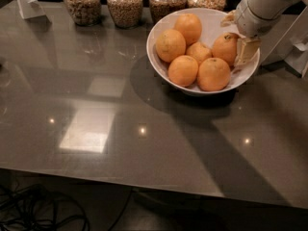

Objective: Pick orange from white bowl

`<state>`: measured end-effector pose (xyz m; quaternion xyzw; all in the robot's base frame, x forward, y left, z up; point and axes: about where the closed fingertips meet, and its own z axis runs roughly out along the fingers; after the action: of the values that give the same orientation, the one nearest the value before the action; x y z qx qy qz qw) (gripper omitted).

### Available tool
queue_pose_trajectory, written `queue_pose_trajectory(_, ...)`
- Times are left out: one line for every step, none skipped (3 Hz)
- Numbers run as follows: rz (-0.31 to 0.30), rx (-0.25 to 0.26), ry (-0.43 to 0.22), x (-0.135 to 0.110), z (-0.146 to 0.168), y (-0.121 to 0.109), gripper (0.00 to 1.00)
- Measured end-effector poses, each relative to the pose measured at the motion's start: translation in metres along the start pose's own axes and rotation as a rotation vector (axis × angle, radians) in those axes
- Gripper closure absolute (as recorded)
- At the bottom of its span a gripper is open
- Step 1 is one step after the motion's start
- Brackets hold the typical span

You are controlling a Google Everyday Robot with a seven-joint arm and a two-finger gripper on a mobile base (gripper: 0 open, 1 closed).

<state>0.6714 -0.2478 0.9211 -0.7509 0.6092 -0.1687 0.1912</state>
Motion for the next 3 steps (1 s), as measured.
queue_pose_trajectory(-0.003, -0.044, -0.014, -0.007, 0.014, 0.007, 0.25)
queue_pose_trajectory(-0.010, -0.075, -0.039, -0.018, 0.023, 0.012, 0.26)
queue_pose_trajectory(-0.013, -0.081, -0.046, -0.019, 0.025, 0.013, 0.43)
